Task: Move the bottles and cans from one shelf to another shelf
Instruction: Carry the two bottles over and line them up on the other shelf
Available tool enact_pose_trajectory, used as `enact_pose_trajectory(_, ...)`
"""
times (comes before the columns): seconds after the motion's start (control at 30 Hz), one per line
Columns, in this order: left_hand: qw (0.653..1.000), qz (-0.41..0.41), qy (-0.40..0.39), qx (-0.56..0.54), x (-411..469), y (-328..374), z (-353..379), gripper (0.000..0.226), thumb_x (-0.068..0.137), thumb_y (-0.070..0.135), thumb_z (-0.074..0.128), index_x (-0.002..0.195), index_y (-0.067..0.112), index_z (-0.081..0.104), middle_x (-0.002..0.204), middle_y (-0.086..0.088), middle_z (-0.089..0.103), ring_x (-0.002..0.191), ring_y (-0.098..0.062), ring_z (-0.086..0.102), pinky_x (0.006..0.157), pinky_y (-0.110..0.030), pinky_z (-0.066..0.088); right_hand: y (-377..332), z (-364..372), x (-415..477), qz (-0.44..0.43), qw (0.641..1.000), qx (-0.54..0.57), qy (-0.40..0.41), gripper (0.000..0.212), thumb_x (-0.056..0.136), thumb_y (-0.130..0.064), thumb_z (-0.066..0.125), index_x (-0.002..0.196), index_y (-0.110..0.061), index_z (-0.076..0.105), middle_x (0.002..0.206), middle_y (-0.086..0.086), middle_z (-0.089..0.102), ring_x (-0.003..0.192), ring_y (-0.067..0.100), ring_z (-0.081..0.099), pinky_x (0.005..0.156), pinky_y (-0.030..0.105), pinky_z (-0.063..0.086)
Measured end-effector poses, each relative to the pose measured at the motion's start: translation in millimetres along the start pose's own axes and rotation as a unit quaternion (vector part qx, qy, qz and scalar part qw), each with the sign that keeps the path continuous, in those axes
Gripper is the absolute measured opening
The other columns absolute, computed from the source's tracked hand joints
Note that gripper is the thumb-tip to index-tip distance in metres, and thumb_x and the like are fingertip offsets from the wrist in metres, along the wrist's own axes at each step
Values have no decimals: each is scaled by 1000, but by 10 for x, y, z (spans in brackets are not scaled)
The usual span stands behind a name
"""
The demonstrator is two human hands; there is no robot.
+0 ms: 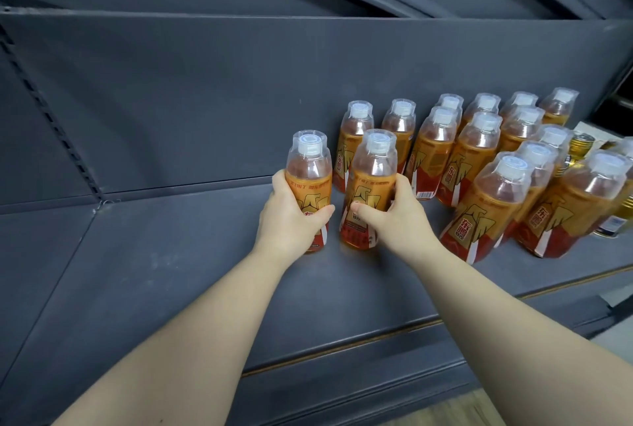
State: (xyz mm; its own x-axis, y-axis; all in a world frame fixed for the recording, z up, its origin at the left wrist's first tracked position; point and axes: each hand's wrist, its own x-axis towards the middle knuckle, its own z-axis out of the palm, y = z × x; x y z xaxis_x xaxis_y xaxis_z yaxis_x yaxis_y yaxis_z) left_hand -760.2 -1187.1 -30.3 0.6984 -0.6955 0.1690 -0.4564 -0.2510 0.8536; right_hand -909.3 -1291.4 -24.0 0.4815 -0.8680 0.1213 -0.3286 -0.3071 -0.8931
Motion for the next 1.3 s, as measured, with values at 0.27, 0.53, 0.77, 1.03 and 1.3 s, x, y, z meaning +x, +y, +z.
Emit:
enact_pose_trajectory(0.27,1000,-12,23,12,-367,15,-230,82,77,42,83,139,25,32,130,2,56,116,-22,58,97,-41,52,-141,-13,-348,-20,998,21,-51,65,87,-30,76,141,-28,39,132,-8,57,119,15,57,93,33,54)
enact_pose_trajectory(0.53,996,-40,75,19,-1067,167,-349,81,82,39,79,143,26,27,135,4,51,121,-18,54,94,-35,50,-180,-112,-819,-50,990,28,-127,68,88,-29,76,143,-30,37,136,-9,56,124,15,55,104,43,50)
enact_pose_trajectory(0.77,989,-73,123,42,-1809,193,-549,83,83,37,79,145,26,25,128,10,49,118,-17,54,90,-30,48,-243,-122,-1289,-74,979,13,-192,67,89,-32,74,144,-32,35,138,-11,52,126,16,53,102,42,49)
enact_pose_trajectory(1.03,971,-115,205,51,-2577,28,-1119,75,84,35,79,139,27,29,121,11,52,108,-13,56,83,-28,48,-537,291,-1894,-120,949,14,-290,66,88,-33,75,142,-31,36,135,-9,54,122,16,55,101,43,52)
enact_pose_trajectory(1.3,943,-156,287,69,-3321,-398,-1987,74,81,36,81,135,29,30,113,14,52,102,-11,58,78,-26,48,-997,1016,-2605,-157,910,33,-382,62,88,-32,75,138,-33,38,122,-15,54,111,9,55,87,28,50)
